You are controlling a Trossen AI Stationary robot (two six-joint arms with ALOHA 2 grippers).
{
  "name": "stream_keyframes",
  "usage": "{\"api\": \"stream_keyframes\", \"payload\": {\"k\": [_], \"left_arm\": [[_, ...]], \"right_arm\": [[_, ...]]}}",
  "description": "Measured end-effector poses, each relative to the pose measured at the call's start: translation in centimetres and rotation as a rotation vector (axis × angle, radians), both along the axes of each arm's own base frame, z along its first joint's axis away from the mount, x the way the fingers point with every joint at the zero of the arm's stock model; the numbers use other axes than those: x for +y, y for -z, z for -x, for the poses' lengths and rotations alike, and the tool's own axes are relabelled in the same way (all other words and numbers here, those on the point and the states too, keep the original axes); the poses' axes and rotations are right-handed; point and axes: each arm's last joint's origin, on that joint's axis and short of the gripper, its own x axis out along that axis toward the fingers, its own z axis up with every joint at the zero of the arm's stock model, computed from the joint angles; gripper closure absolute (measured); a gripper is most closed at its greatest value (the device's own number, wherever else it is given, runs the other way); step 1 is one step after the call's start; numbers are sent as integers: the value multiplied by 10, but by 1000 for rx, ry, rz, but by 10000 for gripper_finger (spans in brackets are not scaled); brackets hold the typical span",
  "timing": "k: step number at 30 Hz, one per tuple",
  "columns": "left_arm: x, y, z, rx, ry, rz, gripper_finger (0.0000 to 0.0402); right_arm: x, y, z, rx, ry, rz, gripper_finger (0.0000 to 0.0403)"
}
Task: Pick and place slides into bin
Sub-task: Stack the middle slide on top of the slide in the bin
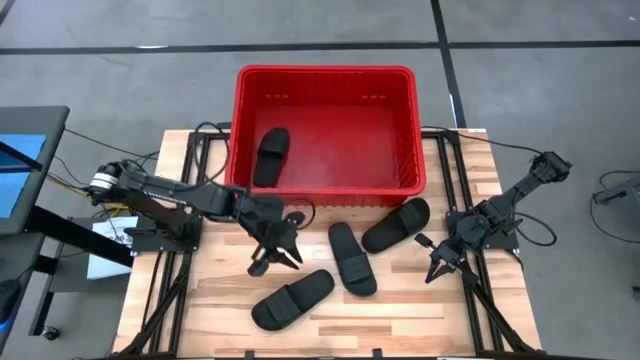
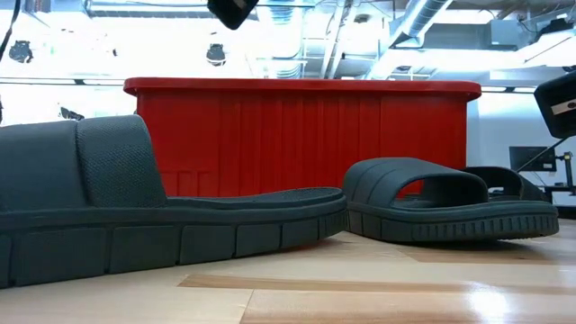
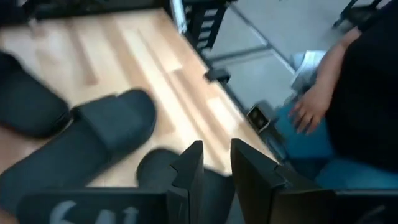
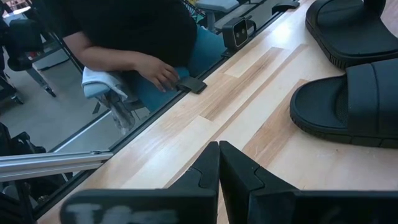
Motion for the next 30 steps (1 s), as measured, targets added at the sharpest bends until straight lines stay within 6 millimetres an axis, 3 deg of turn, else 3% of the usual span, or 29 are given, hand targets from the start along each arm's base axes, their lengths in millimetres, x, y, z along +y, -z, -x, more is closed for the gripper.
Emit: {"api": "stream_keyframes", "payload": {"k": [10,18,24,30], "left_arm": [[-6,28,-4,-203,-148,-41,331],[-4,44,-9,-184,-237,-109,331],[1,35,-3,-199,-365,-145,331],[12,10,28,-279,-669,-268,331]], "right_arm": [[0,0,0,-1,0,0,403],[0,0,0,0,0,0,403],[0,0,0,0,0,0,403],[0,0,0,0,0,0,403]]}}
